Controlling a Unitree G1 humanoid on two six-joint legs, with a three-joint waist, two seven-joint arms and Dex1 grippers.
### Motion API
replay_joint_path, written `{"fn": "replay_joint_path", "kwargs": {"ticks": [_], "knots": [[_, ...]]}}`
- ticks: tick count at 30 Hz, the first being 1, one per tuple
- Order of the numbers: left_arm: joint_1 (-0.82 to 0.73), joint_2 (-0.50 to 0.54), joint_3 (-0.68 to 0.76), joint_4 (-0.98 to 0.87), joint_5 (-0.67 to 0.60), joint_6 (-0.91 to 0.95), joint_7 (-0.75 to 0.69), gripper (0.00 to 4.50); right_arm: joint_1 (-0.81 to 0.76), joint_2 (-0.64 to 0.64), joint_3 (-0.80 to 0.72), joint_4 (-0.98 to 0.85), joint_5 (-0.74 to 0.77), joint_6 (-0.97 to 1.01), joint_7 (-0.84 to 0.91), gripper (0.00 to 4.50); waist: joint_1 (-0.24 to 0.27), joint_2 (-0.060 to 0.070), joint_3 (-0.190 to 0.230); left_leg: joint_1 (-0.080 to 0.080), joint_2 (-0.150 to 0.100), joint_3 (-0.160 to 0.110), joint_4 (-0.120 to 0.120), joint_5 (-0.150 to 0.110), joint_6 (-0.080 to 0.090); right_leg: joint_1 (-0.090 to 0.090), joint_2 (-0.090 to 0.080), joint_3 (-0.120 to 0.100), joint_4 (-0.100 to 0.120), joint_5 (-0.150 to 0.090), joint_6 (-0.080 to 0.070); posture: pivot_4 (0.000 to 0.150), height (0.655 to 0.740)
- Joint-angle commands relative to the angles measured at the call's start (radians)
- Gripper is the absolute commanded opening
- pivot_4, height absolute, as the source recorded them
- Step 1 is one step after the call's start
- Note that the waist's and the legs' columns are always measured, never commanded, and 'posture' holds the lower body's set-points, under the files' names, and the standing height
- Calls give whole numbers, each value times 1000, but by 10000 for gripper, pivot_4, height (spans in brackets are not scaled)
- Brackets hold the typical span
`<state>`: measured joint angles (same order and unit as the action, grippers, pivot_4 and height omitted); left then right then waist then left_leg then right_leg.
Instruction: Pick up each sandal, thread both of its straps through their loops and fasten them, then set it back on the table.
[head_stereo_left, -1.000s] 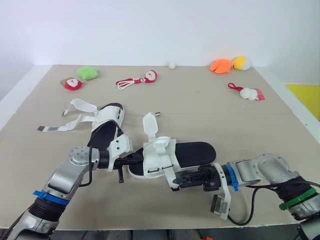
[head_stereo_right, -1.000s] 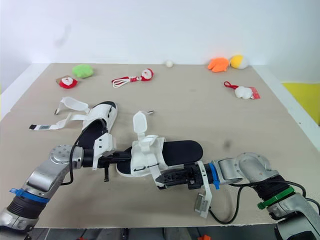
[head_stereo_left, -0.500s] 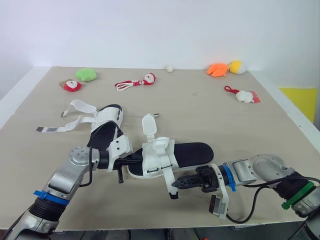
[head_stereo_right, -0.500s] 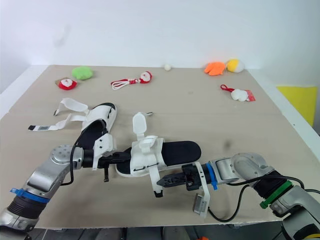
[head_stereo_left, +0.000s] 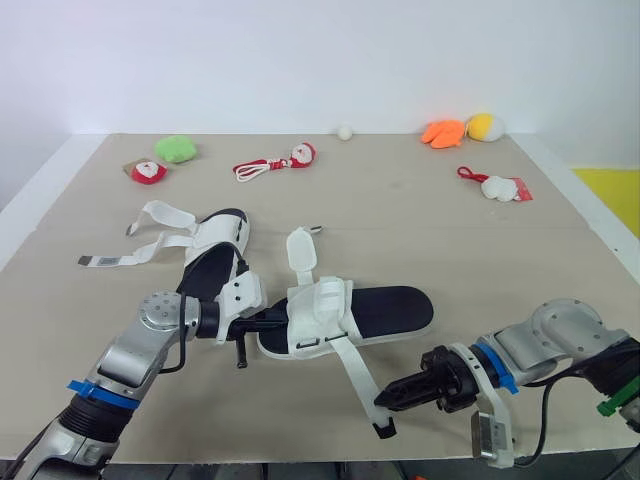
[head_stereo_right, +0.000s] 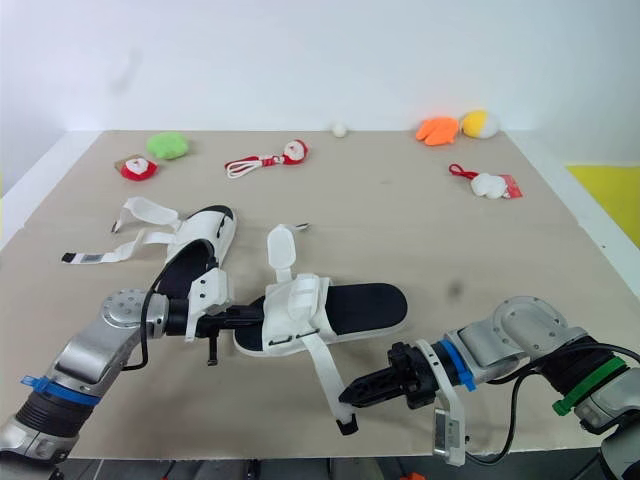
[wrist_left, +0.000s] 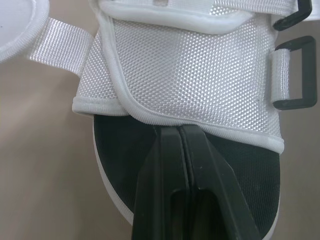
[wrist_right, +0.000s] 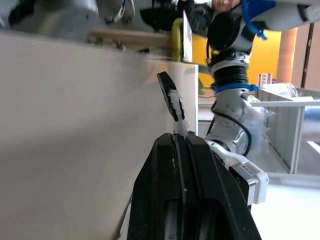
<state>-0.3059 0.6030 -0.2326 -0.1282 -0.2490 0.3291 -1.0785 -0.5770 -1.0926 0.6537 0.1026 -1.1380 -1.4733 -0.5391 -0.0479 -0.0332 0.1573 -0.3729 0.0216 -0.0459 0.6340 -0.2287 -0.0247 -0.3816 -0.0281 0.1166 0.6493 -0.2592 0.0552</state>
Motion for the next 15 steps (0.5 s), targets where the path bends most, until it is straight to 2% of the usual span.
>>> {"fn": "replay_joint_path", "kwargs": {"ticks": [1,5,8,10,15], "knots": [[23,2,-50,39,28,27,-10,0,-40,-7,32,58,246,-33,133,837,-1,0,0,0,0,0,0,0,0,0,0,1,0,0,0,1500,7400],[22,5,-50,40,27,27,-13,0,-86,-28,134,56,562,29,315,837,-1,1,0,1,0,1,1,0,0,1,0,1,0,1,-1,1500,7400],[23,6,-52,40,27,27,-16,0,-148,-65,266,-16,923,177,550,837,-1,3,1,1,0,0,1,0,0,1,0,1,0,1,-1,1500,7400],[22,6,-53,43,28,25,-18,0,-143,-101,335,-122,1252,382,794,837,0,4,1,1,1,0,1,0,0,1,0,1,0,1,-1,1500,7400],[26,9,-53,38,27,27,-20,0,-101,-170,283,-338,1623,618,1176,837,3,7,1,1,4,-3,0,-1,2,3,-1,-2,0,0,-1,1500,7400]]}}
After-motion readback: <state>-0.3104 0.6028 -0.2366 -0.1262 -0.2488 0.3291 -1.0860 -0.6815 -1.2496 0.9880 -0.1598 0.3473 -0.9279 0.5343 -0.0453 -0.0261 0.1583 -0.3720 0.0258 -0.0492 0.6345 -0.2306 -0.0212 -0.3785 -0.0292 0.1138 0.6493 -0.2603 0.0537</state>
